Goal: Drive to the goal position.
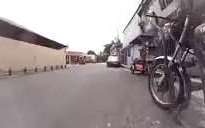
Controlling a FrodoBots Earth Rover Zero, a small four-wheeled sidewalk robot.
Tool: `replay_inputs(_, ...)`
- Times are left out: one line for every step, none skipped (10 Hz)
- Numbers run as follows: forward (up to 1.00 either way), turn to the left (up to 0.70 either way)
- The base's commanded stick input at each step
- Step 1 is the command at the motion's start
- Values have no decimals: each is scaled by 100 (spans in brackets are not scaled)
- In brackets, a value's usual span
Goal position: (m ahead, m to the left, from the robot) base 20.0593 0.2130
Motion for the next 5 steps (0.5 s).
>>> replay_inputs(50,2)
replay_inputs(50,2)
replay_inputs(50,2)
replay_inputs(50,2)
replay_inputs(50,2)
